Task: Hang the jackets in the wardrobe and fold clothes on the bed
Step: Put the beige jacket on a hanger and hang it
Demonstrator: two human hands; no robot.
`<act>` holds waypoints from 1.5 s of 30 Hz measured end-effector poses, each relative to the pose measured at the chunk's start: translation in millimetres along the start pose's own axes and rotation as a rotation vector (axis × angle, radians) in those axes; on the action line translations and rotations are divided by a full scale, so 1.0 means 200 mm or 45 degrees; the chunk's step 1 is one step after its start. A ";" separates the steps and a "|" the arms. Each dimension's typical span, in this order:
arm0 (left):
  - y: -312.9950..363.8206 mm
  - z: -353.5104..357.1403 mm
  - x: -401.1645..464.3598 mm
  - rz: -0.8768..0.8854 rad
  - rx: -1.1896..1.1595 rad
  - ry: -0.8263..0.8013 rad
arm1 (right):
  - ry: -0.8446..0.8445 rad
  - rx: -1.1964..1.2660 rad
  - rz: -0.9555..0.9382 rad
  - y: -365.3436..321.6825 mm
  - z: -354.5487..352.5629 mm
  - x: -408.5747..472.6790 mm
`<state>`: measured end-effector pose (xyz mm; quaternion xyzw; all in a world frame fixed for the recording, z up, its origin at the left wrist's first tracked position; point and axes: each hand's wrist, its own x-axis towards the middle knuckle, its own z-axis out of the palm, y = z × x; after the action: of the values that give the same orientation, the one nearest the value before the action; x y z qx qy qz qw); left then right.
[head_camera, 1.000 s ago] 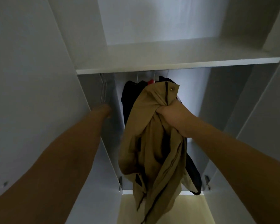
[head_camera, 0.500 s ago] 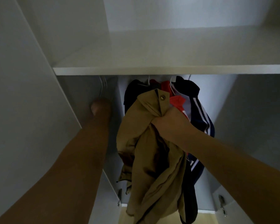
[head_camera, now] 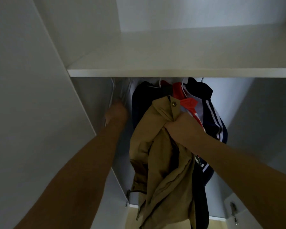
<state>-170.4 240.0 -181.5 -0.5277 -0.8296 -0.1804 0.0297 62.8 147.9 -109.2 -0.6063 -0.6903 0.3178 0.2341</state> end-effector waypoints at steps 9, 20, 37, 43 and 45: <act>0.01 -0.50 -0.99 -0.004 -0.083 -0.096 | 0.078 0.036 -0.186 0.15 -0.09 -0.35; -0.04 -1.39 -2.28 0.223 0.165 -0.092 | -0.130 0.262 0.186 0.37 -0.25 -0.63; 0.18 -0.97 -2.46 0.370 -0.939 -0.025 | -0.040 0.120 -0.508 0.22 -0.62 -1.21; 0.17 -0.87 -2.35 0.328 -0.672 0.269 | -0.041 -0.335 -0.696 0.24 -0.76 -1.21; 0.14 -0.72 -2.38 -0.049 -0.928 0.360 | -0.057 -0.275 -0.656 0.29 -0.77 -1.20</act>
<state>43.9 -208.8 -154.3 -0.4581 -0.7085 -0.5346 -0.0491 248.6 -62.3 -30.0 -0.4249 -0.8566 0.1859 0.2260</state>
